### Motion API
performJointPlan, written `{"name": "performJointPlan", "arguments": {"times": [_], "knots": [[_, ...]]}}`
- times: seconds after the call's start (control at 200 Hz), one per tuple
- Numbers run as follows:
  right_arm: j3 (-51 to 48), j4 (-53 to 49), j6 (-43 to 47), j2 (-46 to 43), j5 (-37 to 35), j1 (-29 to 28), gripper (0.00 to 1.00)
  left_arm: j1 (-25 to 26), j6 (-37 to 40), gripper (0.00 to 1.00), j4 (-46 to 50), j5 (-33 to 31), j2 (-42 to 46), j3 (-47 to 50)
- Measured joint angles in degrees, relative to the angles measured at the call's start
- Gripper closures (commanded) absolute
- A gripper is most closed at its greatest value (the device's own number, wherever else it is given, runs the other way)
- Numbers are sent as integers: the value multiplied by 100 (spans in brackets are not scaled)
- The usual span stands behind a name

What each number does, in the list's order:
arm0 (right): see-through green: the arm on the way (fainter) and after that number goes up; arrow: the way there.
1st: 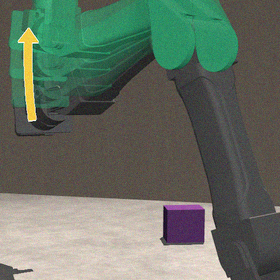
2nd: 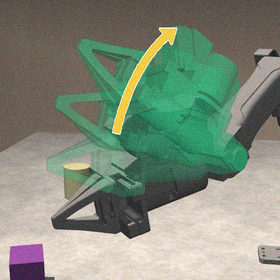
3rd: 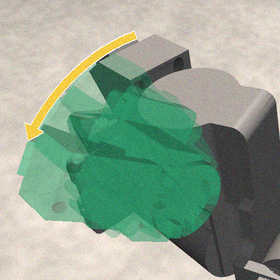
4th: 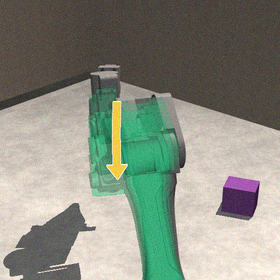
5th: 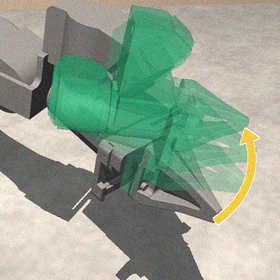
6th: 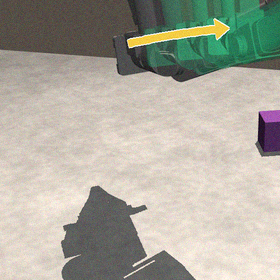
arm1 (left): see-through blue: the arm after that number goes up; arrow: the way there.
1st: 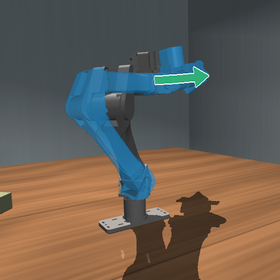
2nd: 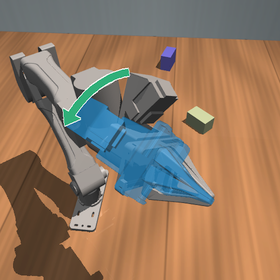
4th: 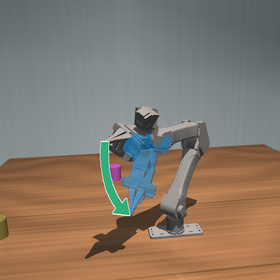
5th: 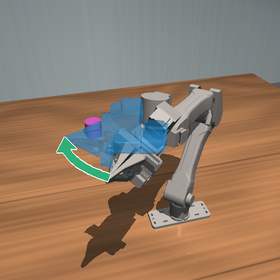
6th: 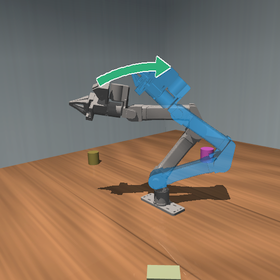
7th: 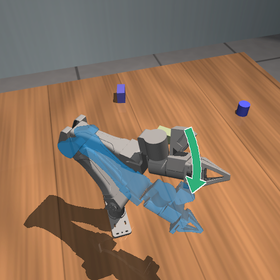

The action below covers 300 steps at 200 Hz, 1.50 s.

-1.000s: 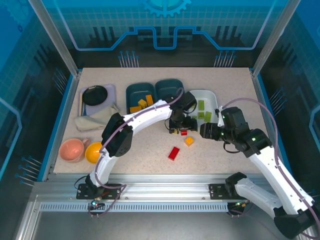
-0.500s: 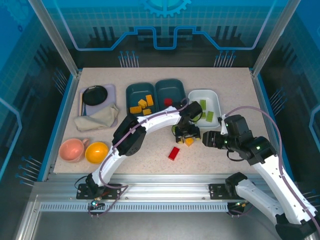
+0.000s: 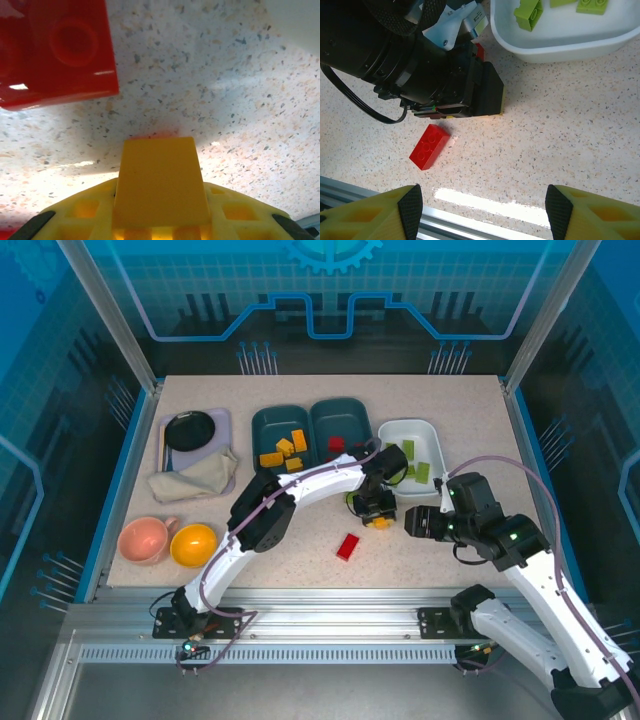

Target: Sort the legos into containers by color

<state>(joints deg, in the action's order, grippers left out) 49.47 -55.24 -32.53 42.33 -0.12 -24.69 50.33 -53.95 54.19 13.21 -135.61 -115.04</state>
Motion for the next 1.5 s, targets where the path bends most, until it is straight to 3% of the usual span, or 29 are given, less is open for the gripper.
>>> {"name": "performJointPlan", "arguments": {"times": [0.145, 0.28, 0.415, 0.54, 0.67, 0.775, 1.105, 1.205, 1.365, 1.501], "knots": [[0, 212, 170, -15, 223, 0, 31, -44, 79, 84, 238, -334, 240, 9], [0, 872, 369, 35, 713, -17, 31, -332, 205, 84, 319, -595, 1049, 275], [120, 1526, 516, 625, 870, -459, 31, -1185, 409, 84, 345, -809, 1939, 551], [376, 2201, 560, 1504, 879, -914, 31, -2181, 612, 84, 332, -1054, 2146, 570], [662, 2844, 483, 2262, 868, -1014, 31, -3040, 756, 84, 337, -1290, 1915, 522], [955, 3233, 308, 2830, 765, -1021, 31, -3449, 765, 84, 293, -1408, 1482, 251], [1996, 3869, -271, 4288, 494, -1021, 31, -3880, 844, 79, 249, -1541, -160, -1180], [2142, 4046, -426, 4546, 540, -1021, 31, -3923, 848, 72, 249, -1539, -345, -1241], [2212, 4116, -520, 4732, 621, -1019, 31, -4002, 931, 42, 304, -1526, -448, -1384], [2277, 3757, -369, 4725, 455, -1016, 32, -4002, 929, 30, 297, -1473, -433, -1462]]}}
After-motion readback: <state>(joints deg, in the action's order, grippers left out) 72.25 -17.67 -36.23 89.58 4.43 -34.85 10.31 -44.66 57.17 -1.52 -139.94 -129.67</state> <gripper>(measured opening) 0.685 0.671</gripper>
